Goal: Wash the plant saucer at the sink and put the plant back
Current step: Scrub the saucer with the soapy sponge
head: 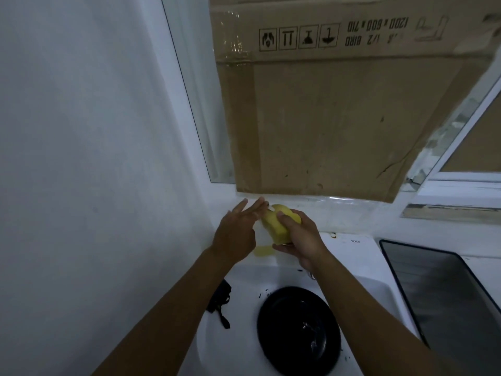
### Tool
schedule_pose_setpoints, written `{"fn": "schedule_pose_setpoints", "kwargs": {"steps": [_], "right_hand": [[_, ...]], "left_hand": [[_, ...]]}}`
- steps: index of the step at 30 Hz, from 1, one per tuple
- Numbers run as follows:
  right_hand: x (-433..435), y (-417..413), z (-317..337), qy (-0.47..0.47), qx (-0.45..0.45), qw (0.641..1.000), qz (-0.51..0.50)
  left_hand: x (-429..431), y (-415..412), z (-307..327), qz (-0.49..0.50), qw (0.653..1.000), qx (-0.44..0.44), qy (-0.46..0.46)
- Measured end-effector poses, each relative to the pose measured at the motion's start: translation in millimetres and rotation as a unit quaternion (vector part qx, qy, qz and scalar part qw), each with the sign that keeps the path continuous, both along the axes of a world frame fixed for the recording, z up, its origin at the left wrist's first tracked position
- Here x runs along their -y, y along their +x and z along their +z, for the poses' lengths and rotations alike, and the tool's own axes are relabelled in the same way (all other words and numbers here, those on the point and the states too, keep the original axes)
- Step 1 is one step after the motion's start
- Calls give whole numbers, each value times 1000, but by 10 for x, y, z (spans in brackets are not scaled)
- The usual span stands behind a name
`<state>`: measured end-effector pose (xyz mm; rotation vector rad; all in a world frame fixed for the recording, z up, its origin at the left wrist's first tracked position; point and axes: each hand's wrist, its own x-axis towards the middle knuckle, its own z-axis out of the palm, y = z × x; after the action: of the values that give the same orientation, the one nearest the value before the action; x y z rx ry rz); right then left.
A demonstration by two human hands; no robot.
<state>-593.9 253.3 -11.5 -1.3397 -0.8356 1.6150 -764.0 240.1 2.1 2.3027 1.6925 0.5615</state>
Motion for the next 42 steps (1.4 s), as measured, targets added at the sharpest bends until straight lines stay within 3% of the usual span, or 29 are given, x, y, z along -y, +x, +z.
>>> {"fn": "schedule_pose_setpoints", "kwargs": {"steps": [18, 28, 36, 42], "right_hand": [[-11, 96, 10, -5, 1, 1000, -5], [-57, 82, -52, -2, 0, 1000, 5], [-27, 126, -21, -6, 0, 1000, -4], [-49, 107, -59, -3, 0, 1000, 0]], "left_hand": [[28, 47, -3, 0, 999, -6, 53], [-6, 61, -62, 35, 994, 42, 92], [-35, 26, 33, 4, 995, 1, 97], [4, 63, -51, 33, 993, 51, 105]]}}
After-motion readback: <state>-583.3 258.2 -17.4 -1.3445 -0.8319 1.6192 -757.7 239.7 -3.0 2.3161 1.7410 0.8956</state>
